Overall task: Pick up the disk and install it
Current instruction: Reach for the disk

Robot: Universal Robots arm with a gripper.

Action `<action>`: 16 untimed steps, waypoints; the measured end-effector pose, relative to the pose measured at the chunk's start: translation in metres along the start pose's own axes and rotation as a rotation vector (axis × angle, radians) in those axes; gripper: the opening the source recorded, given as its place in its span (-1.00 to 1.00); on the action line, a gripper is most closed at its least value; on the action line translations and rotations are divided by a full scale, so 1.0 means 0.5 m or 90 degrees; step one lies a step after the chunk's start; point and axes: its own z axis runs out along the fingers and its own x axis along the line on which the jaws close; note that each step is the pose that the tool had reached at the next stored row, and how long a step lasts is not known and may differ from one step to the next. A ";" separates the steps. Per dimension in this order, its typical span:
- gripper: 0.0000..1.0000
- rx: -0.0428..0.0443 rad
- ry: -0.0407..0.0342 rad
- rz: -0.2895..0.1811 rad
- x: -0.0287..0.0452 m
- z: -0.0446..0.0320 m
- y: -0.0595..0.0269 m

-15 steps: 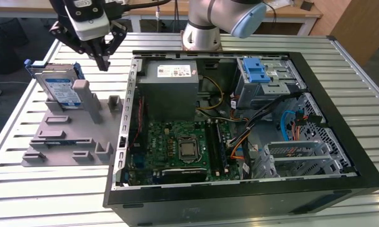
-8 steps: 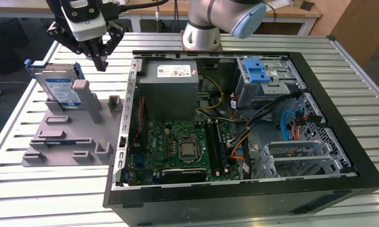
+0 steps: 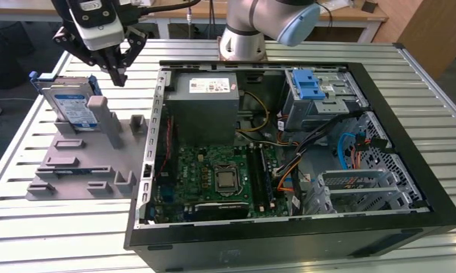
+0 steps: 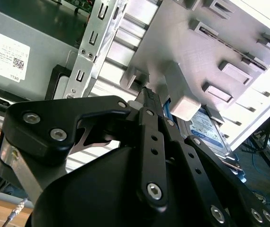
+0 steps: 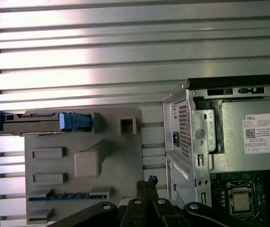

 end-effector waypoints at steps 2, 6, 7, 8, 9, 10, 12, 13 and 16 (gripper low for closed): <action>-0.79 0.0000 0.0002 0.000 0.002 0.000 0.000; -0.79 0.0000 0.0003 0.000 0.008 0.002 -0.001; -0.79 0.0000 0.0004 0.000 0.009 0.002 -0.001; -0.79 0.0000 0.0004 0.000 0.010 0.002 -0.001; -0.79 0.0000 0.0005 0.000 0.012 0.002 -0.001; -0.79 0.0000 0.0005 0.000 0.013 0.003 -0.001; -0.79 0.0000 0.0006 0.000 0.016 0.003 -0.001; -0.79 0.0001 0.0007 0.000 0.018 0.004 -0.002; -0.79 0.0001 0.0009 0.000 0.023 0.005 -0.002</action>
